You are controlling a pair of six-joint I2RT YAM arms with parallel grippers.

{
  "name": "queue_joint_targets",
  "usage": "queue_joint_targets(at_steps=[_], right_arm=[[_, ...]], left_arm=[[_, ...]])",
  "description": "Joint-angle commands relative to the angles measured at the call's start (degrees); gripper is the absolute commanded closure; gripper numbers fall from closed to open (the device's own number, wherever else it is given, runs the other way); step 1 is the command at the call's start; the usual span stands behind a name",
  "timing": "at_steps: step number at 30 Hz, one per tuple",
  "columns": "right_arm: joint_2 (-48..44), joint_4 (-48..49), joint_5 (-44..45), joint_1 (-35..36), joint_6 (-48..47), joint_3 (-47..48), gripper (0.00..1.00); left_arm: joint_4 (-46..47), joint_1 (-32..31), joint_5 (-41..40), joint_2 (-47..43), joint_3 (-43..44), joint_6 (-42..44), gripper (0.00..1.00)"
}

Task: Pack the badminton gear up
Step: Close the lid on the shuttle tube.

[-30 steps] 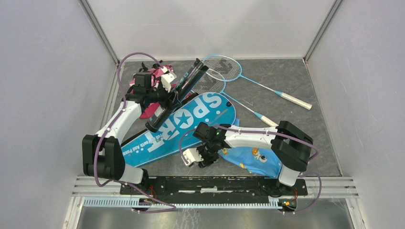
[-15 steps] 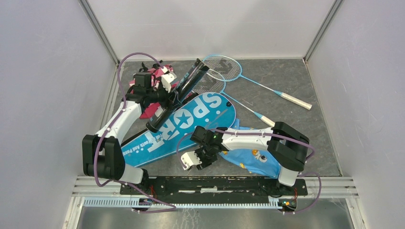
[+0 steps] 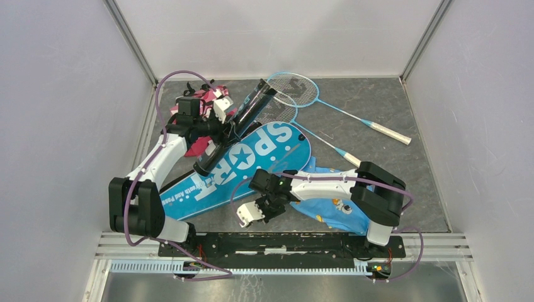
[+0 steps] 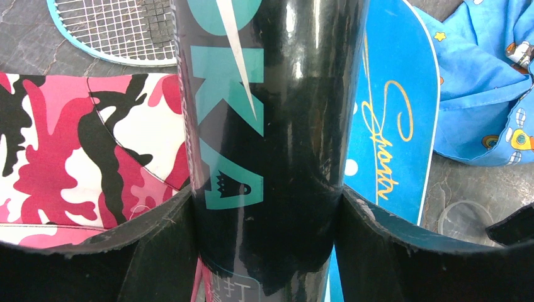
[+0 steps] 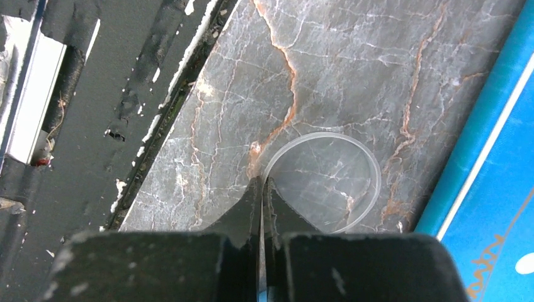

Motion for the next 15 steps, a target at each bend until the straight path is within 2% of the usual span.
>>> queue_joint_targets(at_steps=[1, 9, 15], right_arm=[[-3.81, 1.52, 0.92, -0.68, -0.58, 1.14, 1.00], [-10.45, -2.16, -9.05, -8.21, -0.65, 3.73, 1.00], [-16.07, -3.63, -15.92, -18.12, 0.30, 5.68, 1.00]], left_arm=[[2.73, 0.19, 2.31, -2.80, 0.23, -0.96, 0.98], [2.83, 0.19, 2.62, -3.07, -0.11, -0.34, 0.98], [3.68, 0.19, 3.81, -3.70, -1.11, 0.85, 0.98]])
